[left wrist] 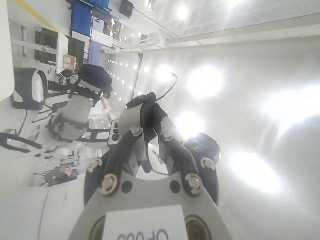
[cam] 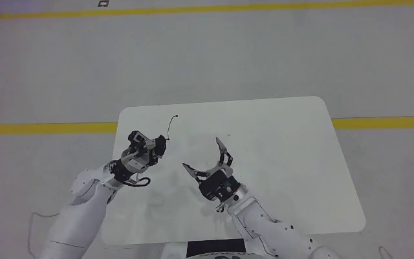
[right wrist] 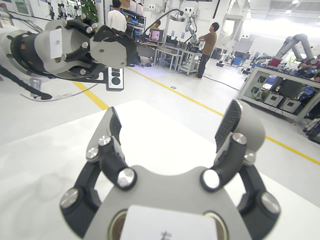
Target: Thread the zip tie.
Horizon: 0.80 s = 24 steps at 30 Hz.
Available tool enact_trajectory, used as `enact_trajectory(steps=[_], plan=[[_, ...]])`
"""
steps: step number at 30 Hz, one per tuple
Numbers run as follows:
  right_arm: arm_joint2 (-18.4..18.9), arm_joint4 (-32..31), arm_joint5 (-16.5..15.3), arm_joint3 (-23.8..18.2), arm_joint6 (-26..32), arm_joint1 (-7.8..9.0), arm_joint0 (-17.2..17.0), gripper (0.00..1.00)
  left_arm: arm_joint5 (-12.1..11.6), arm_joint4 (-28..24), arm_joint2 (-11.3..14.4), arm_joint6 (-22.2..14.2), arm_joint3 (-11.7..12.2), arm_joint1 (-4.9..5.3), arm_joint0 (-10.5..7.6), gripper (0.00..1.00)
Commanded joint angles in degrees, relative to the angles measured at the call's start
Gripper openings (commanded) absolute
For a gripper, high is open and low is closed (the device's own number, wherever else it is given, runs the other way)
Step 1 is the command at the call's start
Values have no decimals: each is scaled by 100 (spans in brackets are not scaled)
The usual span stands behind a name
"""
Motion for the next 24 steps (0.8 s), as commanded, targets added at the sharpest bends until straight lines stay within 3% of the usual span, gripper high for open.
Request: enact_trajectory(steps=[1, 5, 7, 13, 18, 19, 22, 23, 24], plan=[[2, 0, 0, 1, -4, 1, 2, 100, -13, 50, -4, -6, -5, 1, -5, 0], [2, 0, 0, 1, -4, 1, 2, 100, -13, 50, -4, -6, -5, 1, -5, 0], [8, 0, -66, 36, 0, 8, 50, 100, 100, -123, 84, 163, -39, -21, -3, 0], [-119, 0, 0, 168, -300, 25, 242, 100, 315, -588, 282, 144, 59, -70, 38, 0], [-181, 0, 0, 215, -455, 25, 323, 100, 392, -674, 357, 151, 109, -89, 41, 0], [-194, 0, 0, 218, -485, 22, 326, 90, 423, -694, 380, 143, 120, -93, 47, 0], [-249, 0, 0, 241, -561, 14, 353, 82, 414, -690, 444, 144, 144, -107, 61, 0], [-259, 0, 0, 246, -578, 10, 358, 69, 401, -676, 466, 147, 150, -111, 65, 0], [-273, 0, 0, 253, -597, 6, 366, 64, 394, -682, 492, 154, 155, -117, 67, 0]])
